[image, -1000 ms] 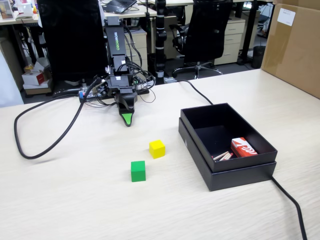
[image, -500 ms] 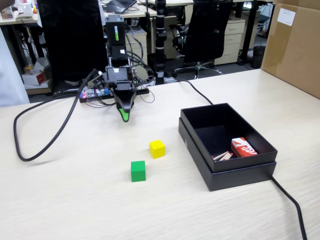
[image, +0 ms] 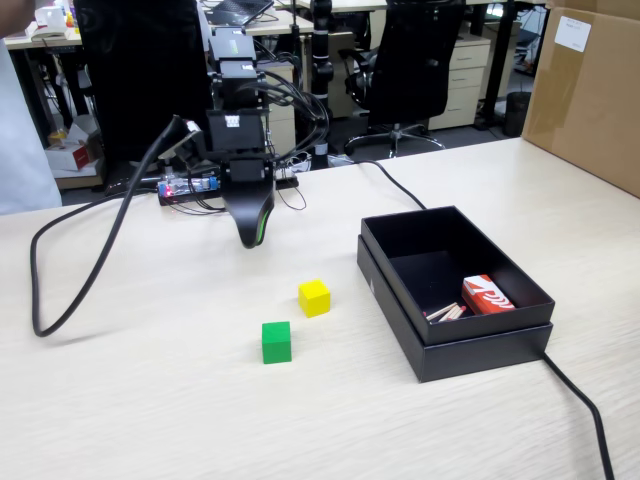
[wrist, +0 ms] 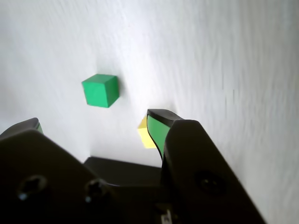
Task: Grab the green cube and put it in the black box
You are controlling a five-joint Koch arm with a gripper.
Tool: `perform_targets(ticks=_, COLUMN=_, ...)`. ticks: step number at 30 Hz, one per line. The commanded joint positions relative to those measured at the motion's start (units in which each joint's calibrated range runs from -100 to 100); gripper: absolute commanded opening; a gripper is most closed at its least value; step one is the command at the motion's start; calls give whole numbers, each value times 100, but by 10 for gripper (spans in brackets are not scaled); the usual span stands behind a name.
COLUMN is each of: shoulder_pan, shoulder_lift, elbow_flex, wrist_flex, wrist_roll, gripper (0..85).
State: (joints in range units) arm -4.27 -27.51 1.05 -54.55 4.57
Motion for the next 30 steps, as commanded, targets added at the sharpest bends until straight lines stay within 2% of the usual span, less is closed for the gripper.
perform_targets(ticks=1, shoulder_pan=20, shoulder_lift=680, elbow_flex=938, wrist_flex=-27, wrist_roll=5, gripper=449)
perform_targets(ticks=12, shoulder_pan=78, shoulder_lift=3353, elbow_flex=2787, wrist_flex=-53, wrist_roll=10, gripper=449)
perform_targets(ticks=28, shoulder_pan=83, shoulder_lift=4994, elbow_flex=3503, wrist_flex=-61, wrist_roll=5, gripper=448)
perform_targets(ticks=30, shoulder_pan=78, shoulder_lift=5086, elbow_flex=3494, wrist_flex=-130, wrist_roll=5, gripper=419)
